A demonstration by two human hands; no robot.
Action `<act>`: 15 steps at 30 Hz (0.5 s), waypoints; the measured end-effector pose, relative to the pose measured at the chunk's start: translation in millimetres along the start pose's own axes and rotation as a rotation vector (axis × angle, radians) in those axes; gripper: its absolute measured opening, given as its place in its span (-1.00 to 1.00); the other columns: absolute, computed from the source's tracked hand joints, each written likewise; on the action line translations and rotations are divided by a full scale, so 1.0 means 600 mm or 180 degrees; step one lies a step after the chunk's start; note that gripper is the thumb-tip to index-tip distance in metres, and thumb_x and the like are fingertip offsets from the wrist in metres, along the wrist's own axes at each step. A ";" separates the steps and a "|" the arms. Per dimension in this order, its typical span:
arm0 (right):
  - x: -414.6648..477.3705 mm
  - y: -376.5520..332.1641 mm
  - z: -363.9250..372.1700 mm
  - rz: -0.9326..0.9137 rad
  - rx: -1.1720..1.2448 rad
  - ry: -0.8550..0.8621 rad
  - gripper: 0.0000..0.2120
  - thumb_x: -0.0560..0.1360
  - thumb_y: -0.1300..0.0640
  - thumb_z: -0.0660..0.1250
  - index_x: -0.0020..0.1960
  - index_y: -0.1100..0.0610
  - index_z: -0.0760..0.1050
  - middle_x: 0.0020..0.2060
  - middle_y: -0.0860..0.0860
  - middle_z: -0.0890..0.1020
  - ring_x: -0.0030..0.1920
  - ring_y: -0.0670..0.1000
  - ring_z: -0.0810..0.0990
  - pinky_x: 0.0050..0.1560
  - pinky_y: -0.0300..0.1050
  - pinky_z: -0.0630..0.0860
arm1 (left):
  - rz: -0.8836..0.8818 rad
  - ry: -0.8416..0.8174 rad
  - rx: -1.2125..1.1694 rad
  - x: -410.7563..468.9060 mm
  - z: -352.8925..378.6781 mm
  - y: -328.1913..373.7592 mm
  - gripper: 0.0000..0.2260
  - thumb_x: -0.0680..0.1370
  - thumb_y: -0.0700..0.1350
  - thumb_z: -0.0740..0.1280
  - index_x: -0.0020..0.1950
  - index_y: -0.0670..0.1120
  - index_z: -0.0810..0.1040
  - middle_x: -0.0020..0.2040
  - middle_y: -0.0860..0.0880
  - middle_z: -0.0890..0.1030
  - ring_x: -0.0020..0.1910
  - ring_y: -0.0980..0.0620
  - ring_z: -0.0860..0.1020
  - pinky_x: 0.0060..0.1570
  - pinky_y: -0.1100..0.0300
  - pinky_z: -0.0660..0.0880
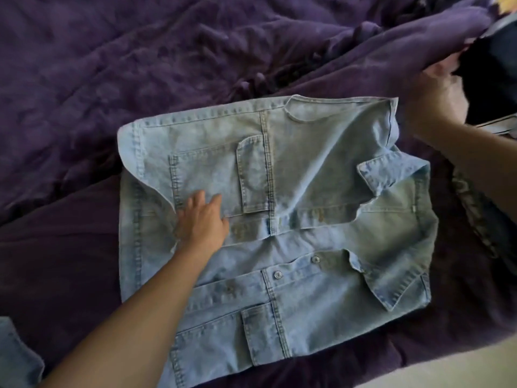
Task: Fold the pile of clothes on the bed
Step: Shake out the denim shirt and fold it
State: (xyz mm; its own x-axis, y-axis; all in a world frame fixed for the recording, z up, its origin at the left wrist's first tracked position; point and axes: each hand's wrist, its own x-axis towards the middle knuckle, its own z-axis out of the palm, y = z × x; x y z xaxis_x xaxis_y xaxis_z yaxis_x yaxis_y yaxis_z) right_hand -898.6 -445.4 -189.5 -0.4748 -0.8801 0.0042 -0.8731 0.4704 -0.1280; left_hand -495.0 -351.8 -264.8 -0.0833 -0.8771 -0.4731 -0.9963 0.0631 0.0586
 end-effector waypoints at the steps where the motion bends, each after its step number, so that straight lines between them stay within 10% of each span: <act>1: -0.025 -0.010 0.007 -0.0430 0.0164 0.0128 -0.70 0.44 0.14 0.19 0.12 0.14 0.55 0.11 0.23 0.53 0.14 0.30 0.47 0.03 0.16 0.49 | -0.0010 -0.0090 0.0045 -0.002 0.010 0.003 -0.53 0.52 0.02 0.31 0.42 0.03 0.36 0.39 -0.12 0.30 0.35 -0.18 0.27 0.23 -0.11 0.31; 5: -0.141 -0.018 0.073 -0.2379 0.0111 -0.0903 -0.64 0.41 0.13 0.36 0.21 0.07 0.58 0.26 0.12 0.54 0.27 0.21 0.45 0.19 0.17 0.42 | -0.0249 0.0014 0.0354 -0.020 0.032 -0.036 -0.50 0.49 0.00 0.36 0.41 0.02 0.33 0.42 -0.14 0.24 0.37 -0.20 0.21 0.20 -0.18 0.27; 11: -0.186 0.043 0.095 -0.1520 -0.0338 -0.1098 -0.55 0.45 0.19 0.34 0.33 0.04 0.48 0.46 0.19 0.29 0.46 0.26 0.20 0.40 0.20 0.17 | -0.0984 0.0101 0.0712 -0.071 0.022 -0.146 -0.59 0.46 -0.25 0.31 0.29 -0.09 0.39 0.30 -0.23 0.31 0.26 -0.26 0.30 0.12 -0.16 0.37; 15: -0.300 0.009 0.070 -0.1914 0.0341 -0.0914 -0.78 0.40 0.23 0.38 0.05 0.19 0.58 0.02 0.21 0.59 0.01 0.29 0.56 -0.04 0.09 0.46 | -0.0279 0.0139 0.0063 -0.123 0.032 -0.088 -0.64 0.44 -0.22 0.36 0.24 -0.16 0.51 0.17 -0.22 0.48 0.15 -0.24 0.43 0.10 -0.08 0.41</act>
State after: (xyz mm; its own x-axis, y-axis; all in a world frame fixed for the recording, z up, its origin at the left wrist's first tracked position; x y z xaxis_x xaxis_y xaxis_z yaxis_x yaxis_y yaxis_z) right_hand -813.1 -287.0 -232.5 0.1518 -0.9759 -0.1566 -0.9534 -0.1028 -0.2836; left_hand -436.7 -281.1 -249.7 0.0048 -0.8995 -0.4369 -1.0000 -0.0058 0.0009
